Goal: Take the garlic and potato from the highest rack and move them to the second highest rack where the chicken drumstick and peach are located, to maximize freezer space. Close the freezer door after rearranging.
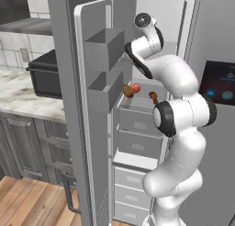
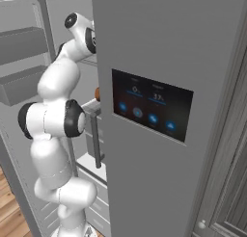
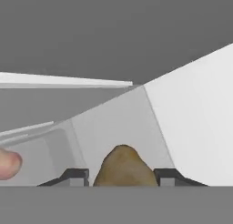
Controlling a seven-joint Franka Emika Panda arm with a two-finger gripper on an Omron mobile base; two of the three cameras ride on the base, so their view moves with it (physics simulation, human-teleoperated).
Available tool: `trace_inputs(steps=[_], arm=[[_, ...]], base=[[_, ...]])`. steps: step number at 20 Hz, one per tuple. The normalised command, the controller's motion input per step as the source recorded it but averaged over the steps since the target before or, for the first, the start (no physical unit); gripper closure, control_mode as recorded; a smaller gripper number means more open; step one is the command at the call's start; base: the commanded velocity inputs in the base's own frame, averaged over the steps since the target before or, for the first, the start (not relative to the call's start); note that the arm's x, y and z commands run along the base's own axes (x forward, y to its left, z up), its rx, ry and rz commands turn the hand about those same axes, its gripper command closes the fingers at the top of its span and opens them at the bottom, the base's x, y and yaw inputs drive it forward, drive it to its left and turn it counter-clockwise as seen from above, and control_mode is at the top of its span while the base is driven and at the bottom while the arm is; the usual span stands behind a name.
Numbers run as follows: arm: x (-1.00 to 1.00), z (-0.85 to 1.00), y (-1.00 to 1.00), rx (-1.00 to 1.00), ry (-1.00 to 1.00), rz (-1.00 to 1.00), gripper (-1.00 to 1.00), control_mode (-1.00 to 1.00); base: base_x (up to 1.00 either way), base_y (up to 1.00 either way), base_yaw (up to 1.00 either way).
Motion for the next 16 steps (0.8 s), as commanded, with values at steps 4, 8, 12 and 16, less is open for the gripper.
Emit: trace_inputs(steps=[4, 8, 12, 16], arm=[[-0.69, 0.0, 0.2, -0.07, -0.08, 0.17, 1.0, -1.0], [-0.87, -0.03, 0.17, 0.0, 0.0, 0.12, 1.0, -1.0], [-0.9, -0.02, 0.19, 0.0, 0.0, 0.04, 1.0, -1.0], [-0.88, -0.04, 0.17, -0.01, 0.0, 0.0, 1.0, -1.0]], base=[[0.0, 0.0, 0.0], [0.0, 0.0, 0.0], [0.0, 0.0, 0.0], [0.0, 0.0, 0.0]])
